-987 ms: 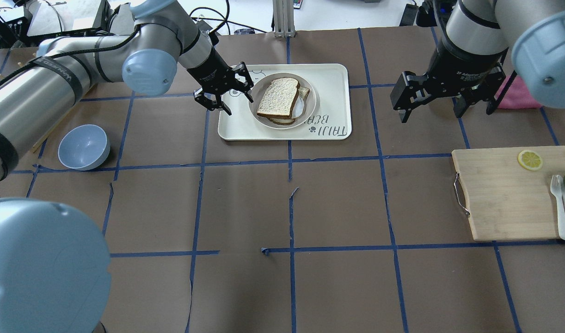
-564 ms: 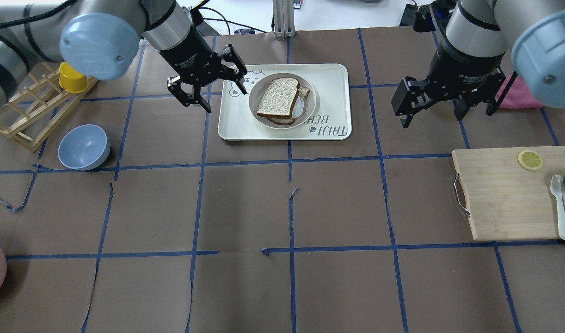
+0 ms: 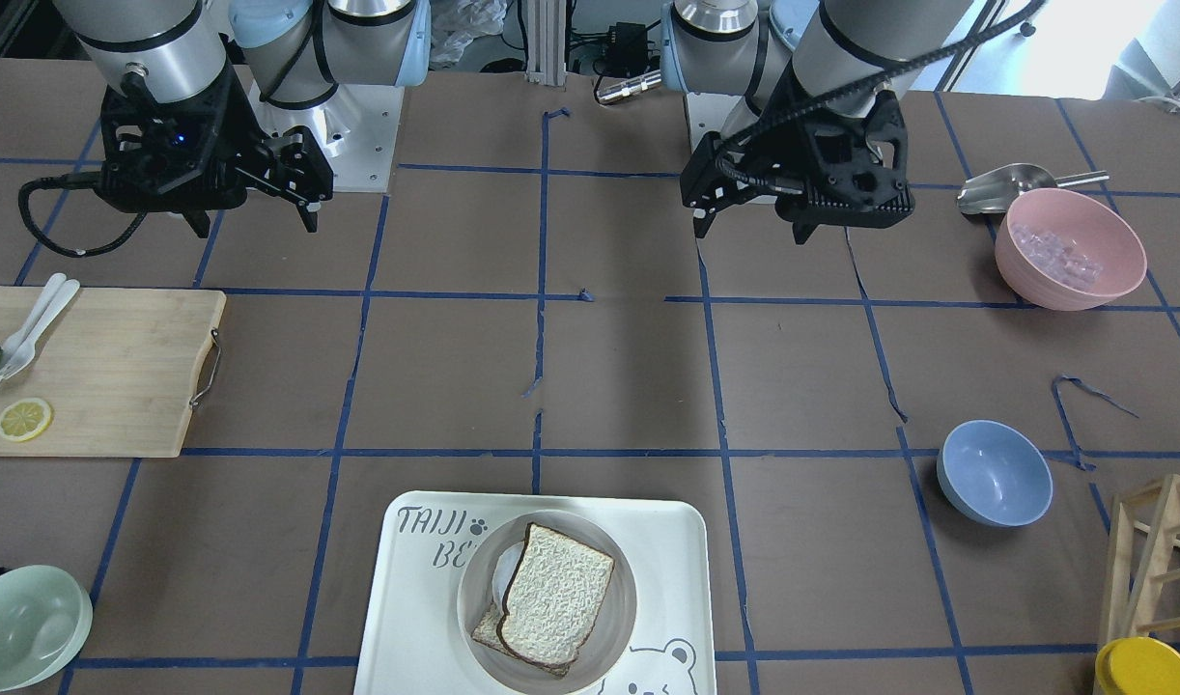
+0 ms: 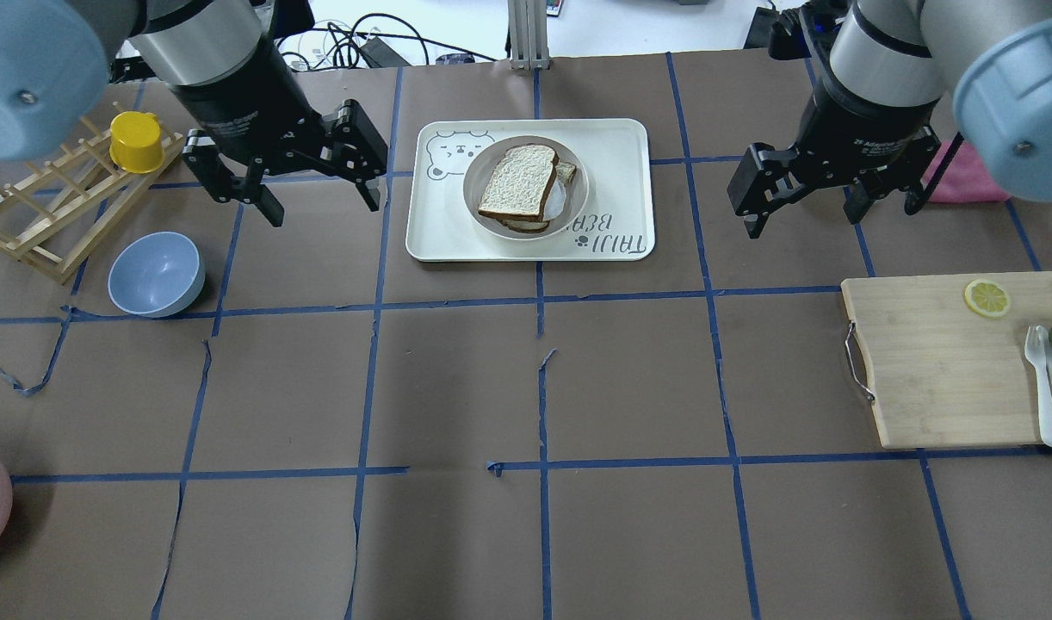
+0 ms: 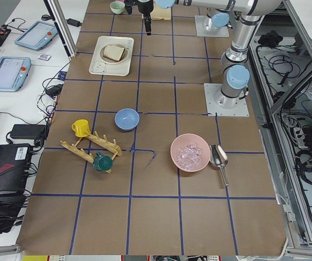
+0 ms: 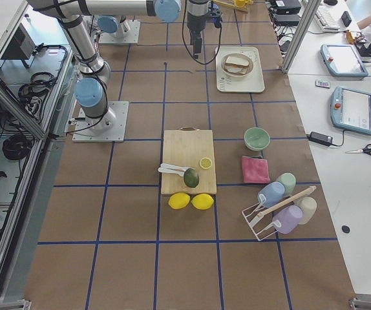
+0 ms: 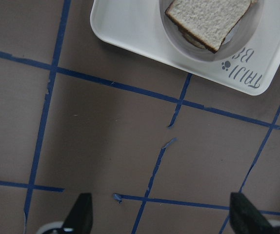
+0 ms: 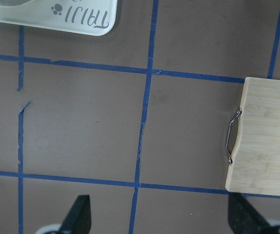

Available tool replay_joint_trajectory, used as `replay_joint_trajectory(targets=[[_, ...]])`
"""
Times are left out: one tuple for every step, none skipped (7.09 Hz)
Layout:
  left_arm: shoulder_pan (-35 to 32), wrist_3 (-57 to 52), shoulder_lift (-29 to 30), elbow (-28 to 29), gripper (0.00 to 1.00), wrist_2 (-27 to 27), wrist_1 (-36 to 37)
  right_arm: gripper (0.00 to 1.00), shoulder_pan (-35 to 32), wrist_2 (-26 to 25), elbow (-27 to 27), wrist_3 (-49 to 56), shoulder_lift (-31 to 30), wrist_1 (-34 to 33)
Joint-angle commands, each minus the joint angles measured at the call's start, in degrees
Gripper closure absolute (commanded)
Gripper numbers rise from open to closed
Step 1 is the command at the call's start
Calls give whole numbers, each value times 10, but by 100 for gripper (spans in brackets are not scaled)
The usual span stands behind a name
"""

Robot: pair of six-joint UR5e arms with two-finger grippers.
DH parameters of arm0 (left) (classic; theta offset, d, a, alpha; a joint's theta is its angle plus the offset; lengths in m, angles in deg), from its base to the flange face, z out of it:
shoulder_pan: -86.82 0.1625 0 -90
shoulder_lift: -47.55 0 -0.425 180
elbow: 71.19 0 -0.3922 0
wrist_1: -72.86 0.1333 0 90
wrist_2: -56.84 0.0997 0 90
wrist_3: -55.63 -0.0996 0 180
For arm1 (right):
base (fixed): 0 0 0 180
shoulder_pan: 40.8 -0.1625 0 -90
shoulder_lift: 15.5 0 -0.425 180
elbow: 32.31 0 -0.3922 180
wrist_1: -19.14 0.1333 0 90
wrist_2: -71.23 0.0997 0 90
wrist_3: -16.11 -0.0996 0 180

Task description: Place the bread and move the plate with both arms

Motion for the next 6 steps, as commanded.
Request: replay_joint_trajectory(targets=[[10, -60, -14, -11, 0, 36, 26, 0, 0, 1, 0, 0, 0, 0], [9, -57, -13, -17, 0, 40, 59, 0, 0, -1, 0, 0, 0, -1], [9, -50, -17, -33, 0, 37, 68, 0, 0, -1, 0, 0, 0, -1], [9, -44, -22, -47, 0, 37, 76, 0, 0, -2, 0, 0, 0, -1], [9, -34, -22, -55, 0, 37, 126, 0, 0, -2, 0, 0, 0, 0], [9, -1, -24, -56, 0, 39, 129, 0, 0, -3, 0, 0, 0, 0]])
